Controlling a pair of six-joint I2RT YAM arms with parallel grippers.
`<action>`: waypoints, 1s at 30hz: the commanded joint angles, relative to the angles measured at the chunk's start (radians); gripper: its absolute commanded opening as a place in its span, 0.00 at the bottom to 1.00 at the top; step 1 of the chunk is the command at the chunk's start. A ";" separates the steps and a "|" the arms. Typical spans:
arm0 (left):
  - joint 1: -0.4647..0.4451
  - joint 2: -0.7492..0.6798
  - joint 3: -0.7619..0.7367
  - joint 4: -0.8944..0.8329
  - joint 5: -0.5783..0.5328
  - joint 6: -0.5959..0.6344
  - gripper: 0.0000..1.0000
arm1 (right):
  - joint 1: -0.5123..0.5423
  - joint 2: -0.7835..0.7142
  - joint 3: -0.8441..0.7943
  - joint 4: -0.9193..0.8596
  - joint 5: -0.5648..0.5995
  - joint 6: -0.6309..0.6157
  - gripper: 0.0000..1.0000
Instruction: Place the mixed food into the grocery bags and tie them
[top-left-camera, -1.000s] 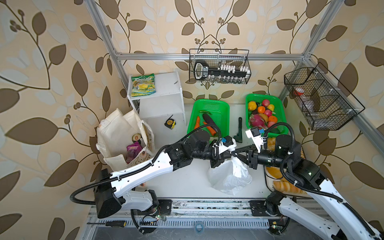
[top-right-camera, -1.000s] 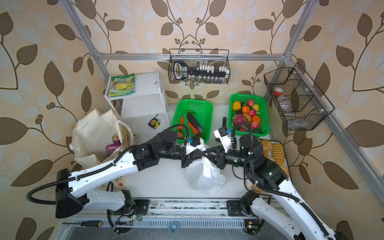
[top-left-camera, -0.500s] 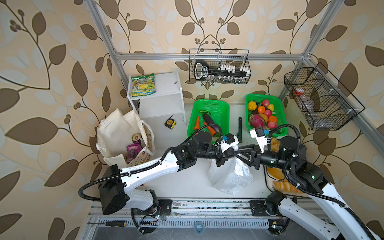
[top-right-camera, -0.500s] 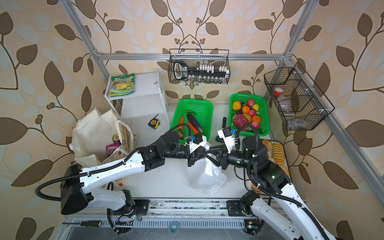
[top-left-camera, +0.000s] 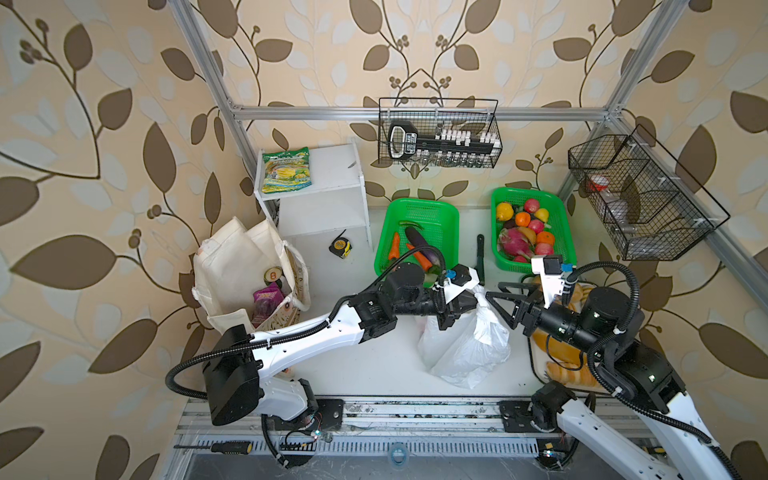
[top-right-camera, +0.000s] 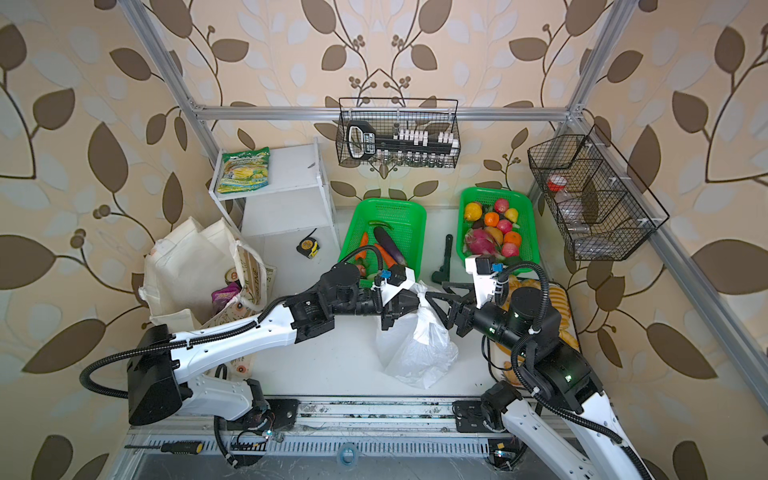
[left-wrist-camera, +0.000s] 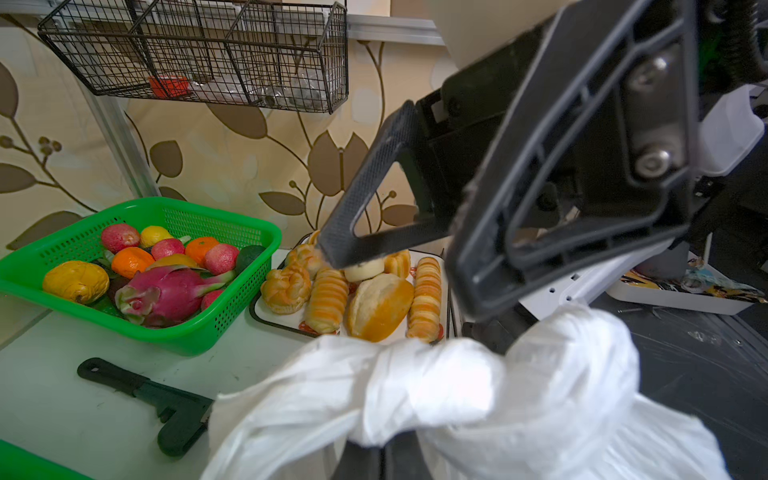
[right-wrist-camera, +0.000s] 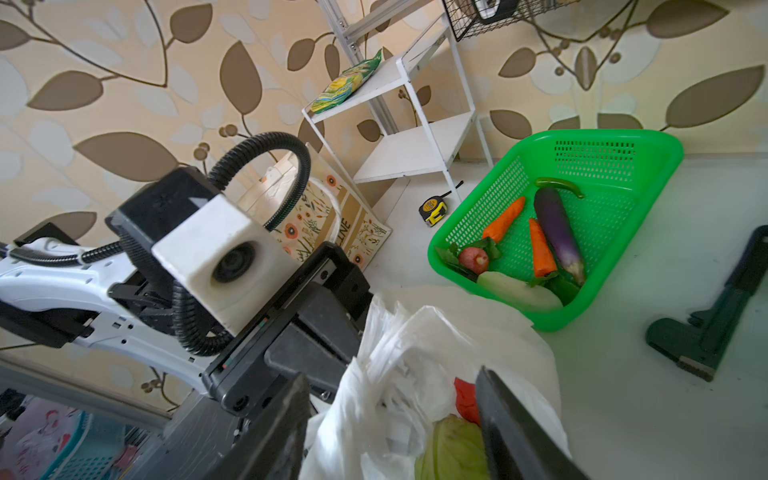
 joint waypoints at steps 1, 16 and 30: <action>-0.008 0.004 0.006 0.071 0.007 -0.016 0.00 | -0.004 -0.037 -0.009 -0.025 0.106 0.005 0.48; -0.007 0.021 -0.012 0.134 0.004 -0.048 0.00 | -0.001 -0.084 -0.191 0.116 -0.219 0.141 0.00; -0.001 0.053 -0.028 0.233 0.047 -0.122 0.00 | 0.172 -0.048 -0.174 0.066 -0.037 0.041 0.06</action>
